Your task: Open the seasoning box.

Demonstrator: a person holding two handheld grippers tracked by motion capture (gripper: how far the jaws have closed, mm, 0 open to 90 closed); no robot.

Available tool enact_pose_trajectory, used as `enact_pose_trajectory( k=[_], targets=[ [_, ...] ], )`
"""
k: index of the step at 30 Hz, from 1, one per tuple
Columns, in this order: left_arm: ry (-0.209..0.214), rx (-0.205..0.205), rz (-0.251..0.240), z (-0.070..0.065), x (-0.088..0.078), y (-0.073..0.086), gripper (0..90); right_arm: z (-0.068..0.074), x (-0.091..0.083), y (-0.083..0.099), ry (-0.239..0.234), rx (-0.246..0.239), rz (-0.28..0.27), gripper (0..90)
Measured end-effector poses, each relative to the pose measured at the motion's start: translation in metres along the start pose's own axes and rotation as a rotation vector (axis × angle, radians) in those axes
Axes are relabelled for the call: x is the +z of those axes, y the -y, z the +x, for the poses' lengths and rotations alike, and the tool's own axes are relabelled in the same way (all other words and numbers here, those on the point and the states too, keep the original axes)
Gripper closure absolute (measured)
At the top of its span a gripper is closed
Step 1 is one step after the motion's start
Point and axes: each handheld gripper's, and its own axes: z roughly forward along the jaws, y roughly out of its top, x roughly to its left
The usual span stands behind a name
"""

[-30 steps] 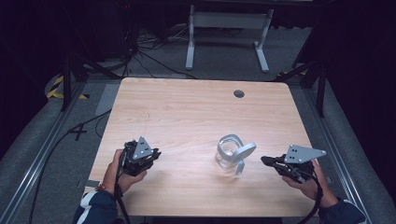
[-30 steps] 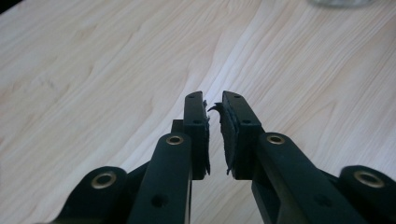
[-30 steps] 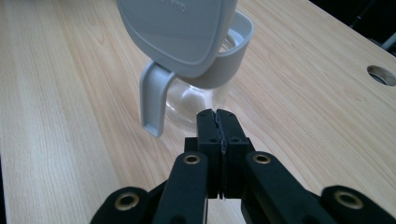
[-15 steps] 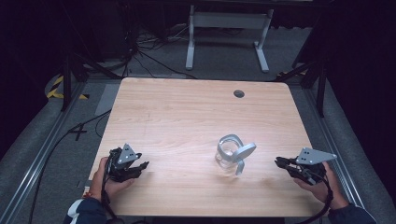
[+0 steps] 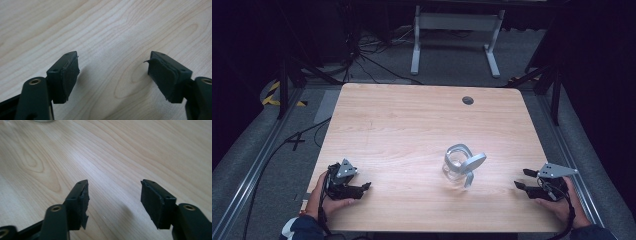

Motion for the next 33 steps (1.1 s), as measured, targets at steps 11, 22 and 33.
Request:
enact_pose_trajectory(
  k=[11, 22, 33],
  targets=[
    [-0.012, -0.022, -0.055, -0.002, 0.001, 0.008, 19.2, -0.013, 0.003, 0.021, 0.031, 0.117, -0.014, 27.8],
    [-0.013, -0.028, -0.055, -0.003, 0.001, 0.008, 19.1, -0.012, 0.003, 0.021, 0.026, 0.114, -0.008, 26.9],
    [-0.018, -0.019, -0.056, -0.002, 0.001, 0.008, 18.8, -0.012, 0.004, 0.020, 0.023, 0.112, -0.008, 25.9]
  ],
)
